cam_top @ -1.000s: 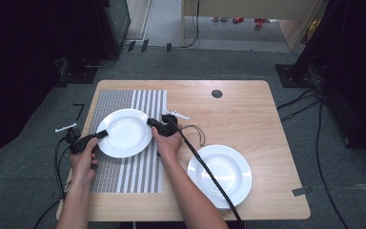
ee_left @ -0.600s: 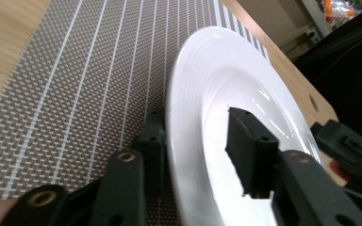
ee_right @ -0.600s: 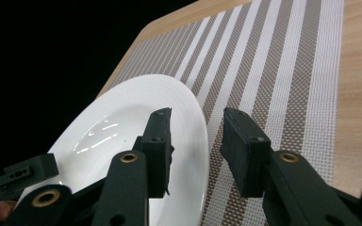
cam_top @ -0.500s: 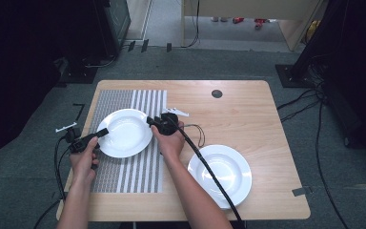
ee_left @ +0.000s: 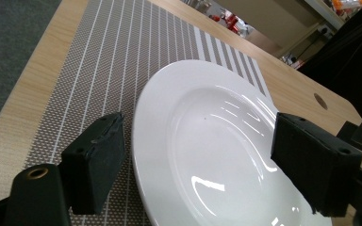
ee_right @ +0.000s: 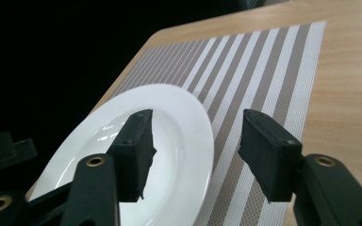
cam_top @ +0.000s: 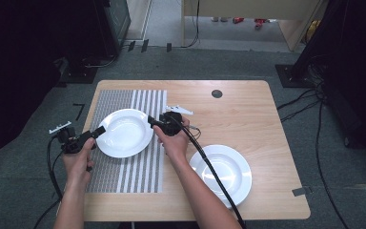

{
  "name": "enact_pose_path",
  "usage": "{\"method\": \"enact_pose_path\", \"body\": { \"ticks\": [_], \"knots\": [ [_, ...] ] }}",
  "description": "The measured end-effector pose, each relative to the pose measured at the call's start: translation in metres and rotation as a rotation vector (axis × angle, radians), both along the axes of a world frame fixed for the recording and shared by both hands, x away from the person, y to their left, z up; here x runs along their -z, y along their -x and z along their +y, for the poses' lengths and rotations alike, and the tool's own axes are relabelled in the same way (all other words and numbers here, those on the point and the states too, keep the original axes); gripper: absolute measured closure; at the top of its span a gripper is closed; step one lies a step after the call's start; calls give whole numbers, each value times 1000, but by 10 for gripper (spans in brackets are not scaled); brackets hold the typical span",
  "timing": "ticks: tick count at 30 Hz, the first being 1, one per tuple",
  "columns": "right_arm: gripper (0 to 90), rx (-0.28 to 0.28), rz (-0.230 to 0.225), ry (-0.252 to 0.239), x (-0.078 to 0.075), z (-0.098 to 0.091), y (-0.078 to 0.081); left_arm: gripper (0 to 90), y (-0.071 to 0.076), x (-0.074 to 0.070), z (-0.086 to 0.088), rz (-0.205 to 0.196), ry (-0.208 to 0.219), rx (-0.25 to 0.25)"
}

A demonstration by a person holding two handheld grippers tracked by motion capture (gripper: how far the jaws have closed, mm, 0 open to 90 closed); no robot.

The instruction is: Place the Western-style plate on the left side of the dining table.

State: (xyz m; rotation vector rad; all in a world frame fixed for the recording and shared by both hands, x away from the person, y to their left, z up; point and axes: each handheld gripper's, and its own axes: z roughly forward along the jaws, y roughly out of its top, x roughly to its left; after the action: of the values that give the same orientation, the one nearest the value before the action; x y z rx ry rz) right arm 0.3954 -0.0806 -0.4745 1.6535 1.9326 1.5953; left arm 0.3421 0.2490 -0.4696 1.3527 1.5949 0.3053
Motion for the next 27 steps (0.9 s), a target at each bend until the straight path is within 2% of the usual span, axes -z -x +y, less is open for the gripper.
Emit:
{"method": "enact_pose_path", "body": {
  "ticks": [2, 4, 6, 7, 8, 10, 12, 19, 27],
  "knots": [
    [415, -20, 10, -2, -4, -3, 3, 169, 4, -3, -2, -7, -14, 1],
    [389, -34, -6, 32, -8, -5, 7, 146, 9, -6, -5, -19, -27, 3],
    [366, -54, -22, 34, -13, -8, 12, 137, 14, -9, -8, -27, -46, 4],
    [340, -62, -29, 28, -15, -10, 14, 136, 16, -10, -9, -30, -63, -1],
    [302, -90, -46, 46, -17, -12, 16, 136, 18, -11, -11, -31, -88, -2],
    [301, -102, -68, 62, -21, -14, 21, 132, 23, -13, -15, -30, -134, -8],
    [294, -115, -73, 67, -23, -17, 25, 129, 28, -13, -17, -34, -147, -4],
    [279, -119, -79, 73, -31, -32, 36, 122, 50, -11, -22, -51, -206, 6],
    [271, -111, -75, 83, -31, -51, 47, 123, 68, -3, -23, -39, -255, -14]
  ]
}}
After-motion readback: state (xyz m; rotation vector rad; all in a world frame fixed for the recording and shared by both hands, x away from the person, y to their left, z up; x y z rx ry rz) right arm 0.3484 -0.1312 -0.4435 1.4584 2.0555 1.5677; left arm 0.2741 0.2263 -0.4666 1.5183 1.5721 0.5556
